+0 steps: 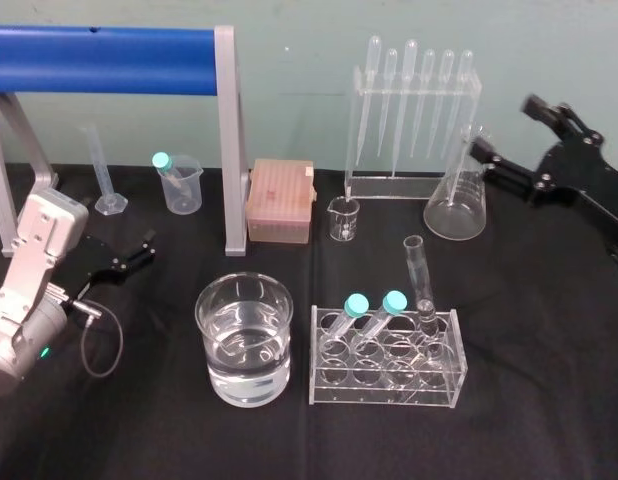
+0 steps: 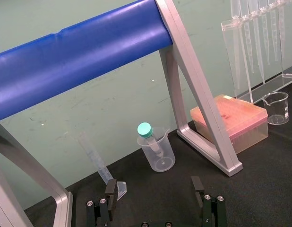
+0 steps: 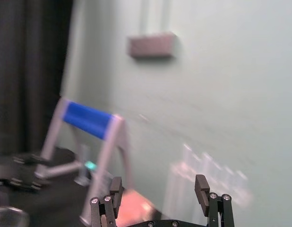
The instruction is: Hold the test tube with one hand and immerse one end into the beaker, then return it to the test tube rack.
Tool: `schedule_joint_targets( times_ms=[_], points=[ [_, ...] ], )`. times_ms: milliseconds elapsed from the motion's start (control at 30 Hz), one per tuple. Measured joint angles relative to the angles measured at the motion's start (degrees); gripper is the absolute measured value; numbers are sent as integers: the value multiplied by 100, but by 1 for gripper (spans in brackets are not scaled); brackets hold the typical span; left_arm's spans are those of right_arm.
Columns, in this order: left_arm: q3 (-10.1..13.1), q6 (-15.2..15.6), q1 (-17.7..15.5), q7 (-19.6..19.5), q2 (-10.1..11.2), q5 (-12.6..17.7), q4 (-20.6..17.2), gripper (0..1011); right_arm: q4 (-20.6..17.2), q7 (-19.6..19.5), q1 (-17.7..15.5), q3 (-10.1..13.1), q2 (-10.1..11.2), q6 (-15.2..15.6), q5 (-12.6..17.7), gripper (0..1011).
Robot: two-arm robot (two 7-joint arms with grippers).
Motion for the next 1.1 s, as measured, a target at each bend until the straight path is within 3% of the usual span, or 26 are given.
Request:
schedule_joint_targets(
  times_ms=[67,200,400,633,1100],
  points=[
    [0,0,0,0,0,0,0,1000,-16,-386,-130,76,8,262,-147,1000],
    [0,0,0,0,0,0,0,1000,106,-761,-260,90,-60,716,-262,1000],
    [0,0,0,0,0,0,0,1000,492,-815,-264,-59,-282,1152,-291,1000],
    [0,0,0,0,1,0,0,1000,808,-659,-200,-173,-464,1320,-322,1000],
    [0,0,0,0,0,0,0,1000,763,-661,-204,-169,-436,1302,-312,1000]
  ],
)
